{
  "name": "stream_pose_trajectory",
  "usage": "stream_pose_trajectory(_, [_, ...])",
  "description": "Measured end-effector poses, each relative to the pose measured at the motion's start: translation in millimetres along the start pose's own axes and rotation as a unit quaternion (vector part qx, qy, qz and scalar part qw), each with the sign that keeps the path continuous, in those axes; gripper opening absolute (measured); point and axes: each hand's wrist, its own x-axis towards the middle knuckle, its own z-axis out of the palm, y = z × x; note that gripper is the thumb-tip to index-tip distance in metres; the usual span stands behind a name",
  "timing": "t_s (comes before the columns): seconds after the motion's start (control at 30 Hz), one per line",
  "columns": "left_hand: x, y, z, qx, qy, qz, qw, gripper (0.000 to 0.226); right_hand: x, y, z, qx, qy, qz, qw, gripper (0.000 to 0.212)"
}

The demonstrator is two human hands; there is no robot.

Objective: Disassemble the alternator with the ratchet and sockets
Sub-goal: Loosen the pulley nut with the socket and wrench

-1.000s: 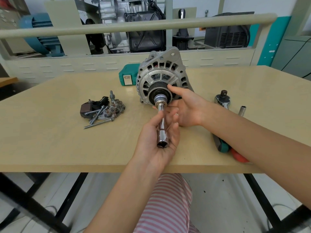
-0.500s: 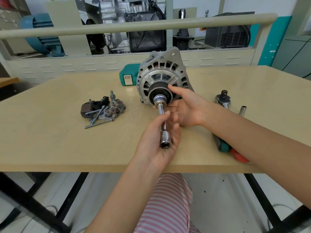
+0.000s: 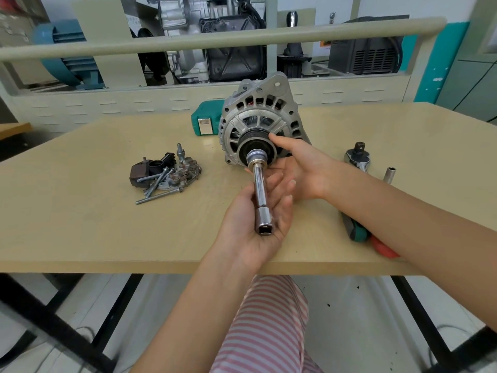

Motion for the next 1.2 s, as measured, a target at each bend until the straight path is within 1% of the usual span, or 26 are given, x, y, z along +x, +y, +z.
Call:
stream_pose_trajectory(0.1, [1.2, -1.8, 0.9, -0.008, 0.008, 0.025, 1.0, 0.034, 0.9, 0.2, -0.2, 0.012, 0.003, -0.019, 1.0, 0.048])
stream_pose_trajectory(0.23, [2.2, -4.6, 1.2, 0.021, 0.009, 0.042, 0.999, 0.016, 0.3, 0.8, -0.6, -0.007, 0.012, -0.023, 1.0, 0.049])
stream_pose_trajectory(0.27, [2.2, -5.0, 1.7, 0.016, 0.011, 0.043, 0.999, 0.017, 0.4, 1.0, -0.3, -0.005, 0.012, -0.022, 1.0, 0.05])
stream_pose_trajectory(0.37, [1.8, -4.5, 2.0, -0.015, 0.012, 0.039, 0.999, 0.033, 1.9, 0.7, -0.7, 0.009, 0.005, -0.022, 1.0, 0.049])
stream_pose_trajectory(0.53, [0.6, 0.3, -2.9, -0.016, -0.01, 0.002, 1.0, 0.04, 0.2, 0.3, -1.4, 0.015, -0.014, -0.008, 1.0, 0.052])
stream_pose_trajectory(0.7, [1.0, -0.3, -3.1, -0.003, -0.004, 0.009, 1.0, 0.034, -0.8, 0.1, -0.1, 0.012, -0.005, -0.002, 1.0, 0.052])
stream_pose_trajectory(0.8, [1.1, -1.0, -2.4, 0.015, -0.006, 0.019, 1.0, 0.024, -2.0, 0.8, 1.4, 0.018, -0.002, -0.011, 1.0, 0.05])
stream_pose_trajectory(0.83, [0.3, -1.6, -1.6, 0.018, -0.005, 0.022, 1.0, 0.026, -2.2, 1.0, 1.5, 0.016, 0.001, -0.014, 1.0, 0.049])
stream_pose_trajectory(0.9, [1.5, -2.9, -1.2, 0.015, 0.005, 0.03, 0.999, 0.04, -2.1, 1.4, 1.5, 0.004, 0.006, -0.02, 1.0, 0.05])
stream_pose_trajectory(0.93, [2.2, -3.1, -1.2, 0.013, 0.003, 0.033, 0.999, 0.039, -1.9, 1.4, 1.5, 0.002, 0.007, -0.021, 1.0, 0.049])
stream_pose_trajectory(1.0, [2.8, -2.8, -1.5, 0.011, -0.005, 0.033, 0.999, 0.023, -1.0, 1.2, 0.9, 0.004, 0.004, -0.021, 1.0, 0.049])
stream_pose_trajectory(1.03, [1.7, -3.1, -0.8, 0.011, -0.009, 0.033, 0.999, 0.02, -0.9, 0.9, 0.4, 0.004, 0.002, -0.02, 1.0, 0.049])
stream_pose_trajectory(1.2, [-1.3, -1.4, -2.8, 0.011, -0.015, 0.015, 1.0, 0.037, 0.2, -0.1, -0.6, -0.003, -0.01, -0.007, 1.0, 0.052])
